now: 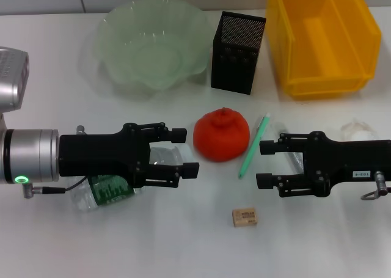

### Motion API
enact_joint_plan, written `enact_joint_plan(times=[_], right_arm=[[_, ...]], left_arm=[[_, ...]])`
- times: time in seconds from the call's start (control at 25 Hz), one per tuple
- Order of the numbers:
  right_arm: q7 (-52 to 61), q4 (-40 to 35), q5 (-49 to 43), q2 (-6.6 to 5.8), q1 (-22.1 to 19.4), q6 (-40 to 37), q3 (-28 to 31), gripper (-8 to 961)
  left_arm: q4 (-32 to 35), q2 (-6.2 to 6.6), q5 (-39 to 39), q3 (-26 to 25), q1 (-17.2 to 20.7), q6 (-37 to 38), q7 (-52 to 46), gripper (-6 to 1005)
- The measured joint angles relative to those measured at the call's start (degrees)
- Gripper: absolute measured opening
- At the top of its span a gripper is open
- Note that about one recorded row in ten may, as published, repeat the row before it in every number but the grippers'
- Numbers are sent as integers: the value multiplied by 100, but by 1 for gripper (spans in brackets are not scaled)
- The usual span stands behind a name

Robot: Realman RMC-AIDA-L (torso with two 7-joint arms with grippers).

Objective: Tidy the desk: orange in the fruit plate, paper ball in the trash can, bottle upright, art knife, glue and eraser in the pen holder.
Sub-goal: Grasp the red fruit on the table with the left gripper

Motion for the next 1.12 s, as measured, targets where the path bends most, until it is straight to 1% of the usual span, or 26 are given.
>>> enact_joint_plan(times=[0.32, 0.72, 0.8, 0.84, 0.88, 0.92, 0.96, 1.0, 1.04, 1.12], right_arm=[[1, 0, 0, -7, 7, 8, 0, 751], [2, 0, 0, 0, -10, 19, 0, 750], [1, 0, 0, 4, -23, 18, 0, 750], [1, 1, 0, 7, -29, 19, 0, 750], [1, 6, 0, 9, -38, 19, 0, 750], [1, 14, 0, 12, -40, 19, 0, 750], [2, 23, 1, 13, -44, 20, 0, 750], [2, 31, 1, 13, -50, 23, 0, 749], [2, 35, 1, 15, -60, 24, 0, 749], [2, 36, 1, 19, -80, 27, 0, 749]], left_arm=[[145, -12, 4, 0, -8, -9, -123, 818], [164, -28, 1, -1, -7, -12, -128, 807], [536, -131, -15, -54, -90, -292, -405, 804], [536, -131, -15, -54, -90, -292, -405, 803], [625, -157, -8, -48, -133, -415, -484, 802], [750, -235, 24, -4, -306, -722, -640, 801], [750, -235, 24, -4, -306, -722, -640, 800], [760, -287, 70, 12, -436, -907, -677, 799], [760, -287, 70, 12, -436, -907, -677, 798], [731, -391, 255, 48, -697, -1338, -702, 795]])
